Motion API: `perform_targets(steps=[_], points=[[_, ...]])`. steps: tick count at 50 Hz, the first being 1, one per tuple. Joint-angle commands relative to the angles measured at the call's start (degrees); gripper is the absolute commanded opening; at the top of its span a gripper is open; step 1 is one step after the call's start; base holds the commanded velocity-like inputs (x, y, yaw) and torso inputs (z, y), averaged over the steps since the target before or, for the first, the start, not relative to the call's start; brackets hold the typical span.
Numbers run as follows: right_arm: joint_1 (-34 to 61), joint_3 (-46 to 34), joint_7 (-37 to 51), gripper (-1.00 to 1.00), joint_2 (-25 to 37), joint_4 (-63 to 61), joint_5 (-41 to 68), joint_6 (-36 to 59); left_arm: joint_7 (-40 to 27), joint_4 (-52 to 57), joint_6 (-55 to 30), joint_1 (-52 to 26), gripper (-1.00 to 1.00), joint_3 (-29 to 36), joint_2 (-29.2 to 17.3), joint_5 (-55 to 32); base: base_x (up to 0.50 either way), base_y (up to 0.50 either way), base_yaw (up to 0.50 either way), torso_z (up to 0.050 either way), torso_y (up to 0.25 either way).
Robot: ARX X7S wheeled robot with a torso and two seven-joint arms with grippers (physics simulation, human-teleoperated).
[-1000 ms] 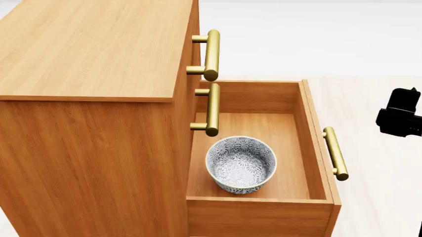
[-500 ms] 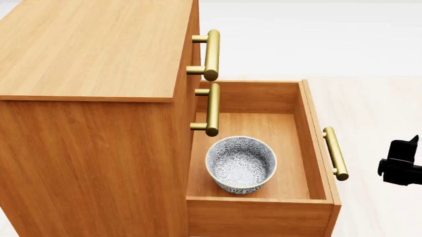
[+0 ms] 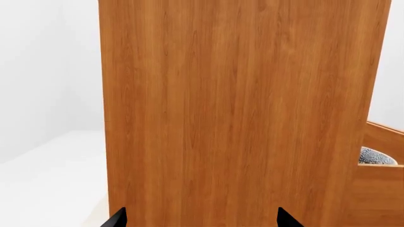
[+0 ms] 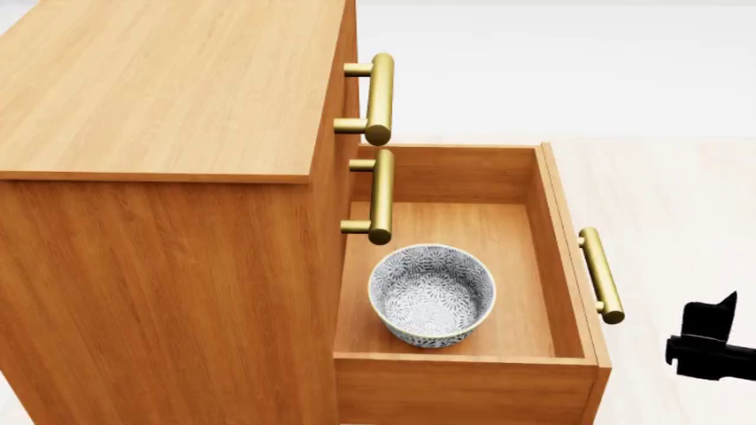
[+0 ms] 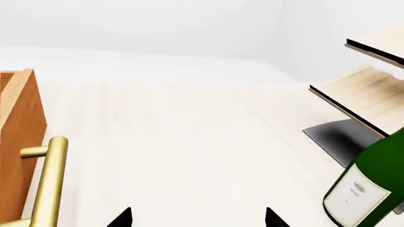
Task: Put the bowl in the bottom drawer of the cabinet and close it.
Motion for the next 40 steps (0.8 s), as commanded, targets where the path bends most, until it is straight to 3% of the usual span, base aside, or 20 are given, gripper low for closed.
perform_targets(steps=[1,40], points=[[-1.64,-1.16,1.06,1.0,-0.11,2.86,-0.63,-3.19,-0.18,0.51,-0.38,0.0,1.0,0.04,-0.21,-0.02,0.0,0.0,0.0,0.0,0.0],[-1.38,-6.09,1.81,1.0,-2.4,9.61,-0.8,-7.57,-0.17,-0.38,0.26,-0.35,1.0,0.2,-0.24,-0.07,0.0,0.0,0.0,0.0,0.0]])
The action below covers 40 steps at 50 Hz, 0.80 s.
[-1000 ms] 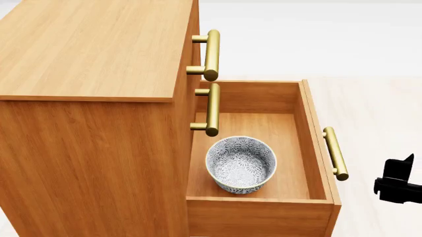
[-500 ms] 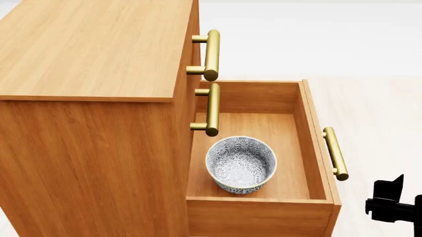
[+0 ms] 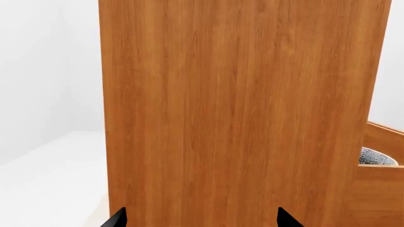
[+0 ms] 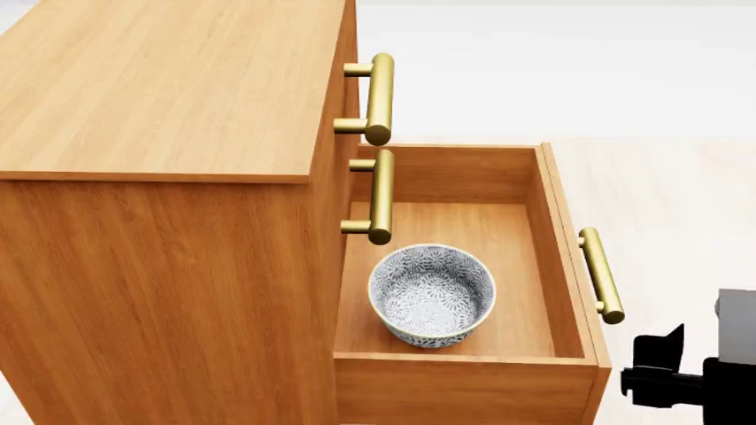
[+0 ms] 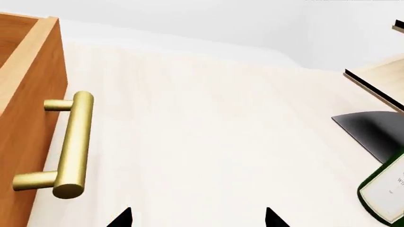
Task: Put the bowl in the bottom drawer of the cabinet and close it.
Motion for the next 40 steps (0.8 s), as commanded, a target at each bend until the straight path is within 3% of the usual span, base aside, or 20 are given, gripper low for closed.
perform_targets(steps=[1,40], points=[[0.09,-1.82,0.02,1.0,-0.74,1.12,-0.2,-0.92,0.1,-0.4,0.23,-0.19,1.0,0.04,-0.03,-0.1,0.0,0.0,0.0,0.0,0.0],[-0.01,-5.26,-1.12,1.0,-3.05,0.84,0.88,-0.77,-0.25,-0.2,0.35,-0.13,1.0,0.31,-0.16,-0.07,0.0,0.0,0.0,0.0,0.0]])
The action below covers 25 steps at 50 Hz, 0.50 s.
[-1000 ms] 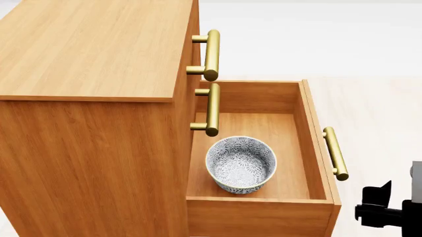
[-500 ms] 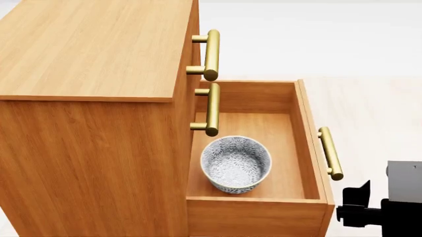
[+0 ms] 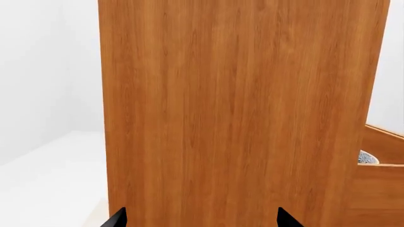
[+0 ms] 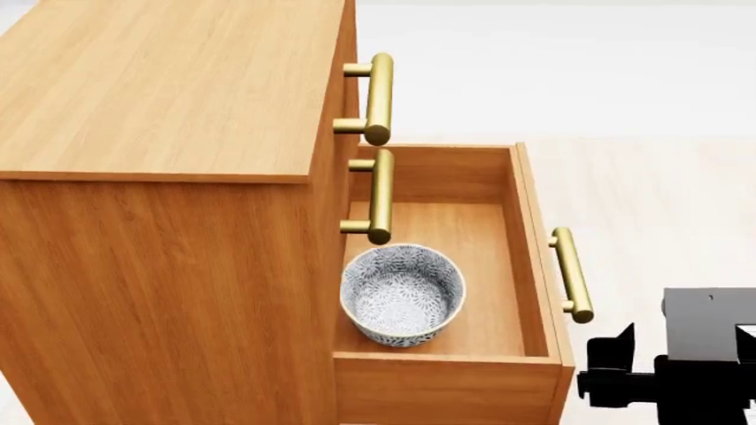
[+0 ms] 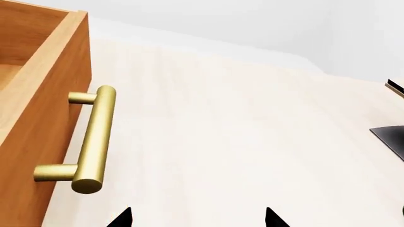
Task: Put the bowl in the bottom drawer of the cabinet and close it.
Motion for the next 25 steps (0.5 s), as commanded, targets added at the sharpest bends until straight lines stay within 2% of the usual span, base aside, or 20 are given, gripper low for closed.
perform_targets(steps=[1,25], points=[[-0.03,-1.15,-0.26,1.0,-1.36,0.19,0.63,0.19,-0.09,0.49,-0.29,-0.02,1.0,-0.05,-0.29,-0.28,0.0,0.0,0.0,0.0,0.0],[0.27,-3.21,-0.28,1.0,-3.07,0.66,1.28,0.14,-0.21,0.57,-0.07,0.07,1.0,0.08,-0.4,-0.42,0.0,0.0,0.0,0.0,0.0]])
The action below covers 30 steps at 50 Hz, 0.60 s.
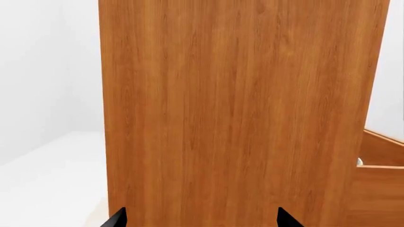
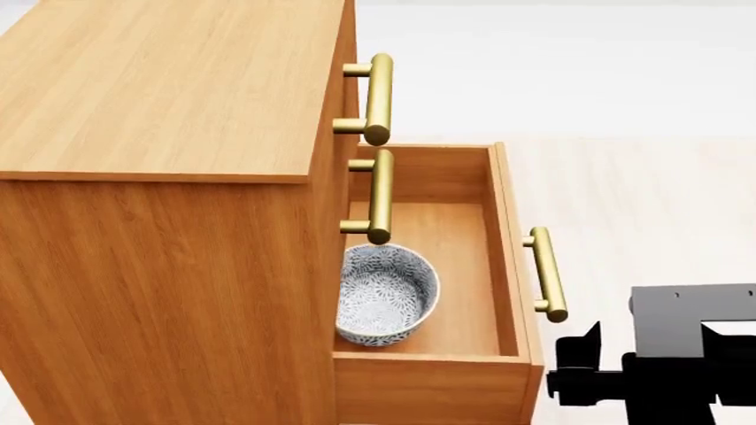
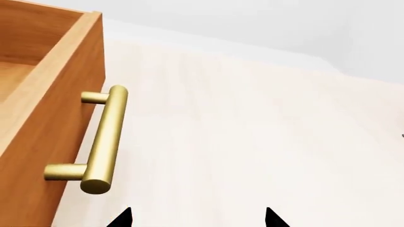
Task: Put the bowl in the bottom drawer of the cabinet and close it.
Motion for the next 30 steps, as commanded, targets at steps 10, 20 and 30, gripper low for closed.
perform_targets(steps=[10,20,30], points=[[0.11,-1.6,-0.49,1.0,-1.94,-0.49,0.76,1.16,-0.16,0.33,0.04,0.12,1.0,0.12,-0.14,-0.07,0.0,0.0,0.0,0.0,0.0],[0.26,-2.68,-0.33,1.0,-2.58,-0.54,0.83,1.24,-0.24,0.38,0.03,0.13,1.0,0.16,-0.2,-0.08,0.0,0.0,0.0,-0.001,0.0],[0.41,-4.25,-0.41,1.0,-3.4,-0.63,0.92,1.15,-0.22,0.31,0.01,-0.03,1.0,0.17,-0.29,-0.39,0.0,0.0,0.0,0.0,0.0]])
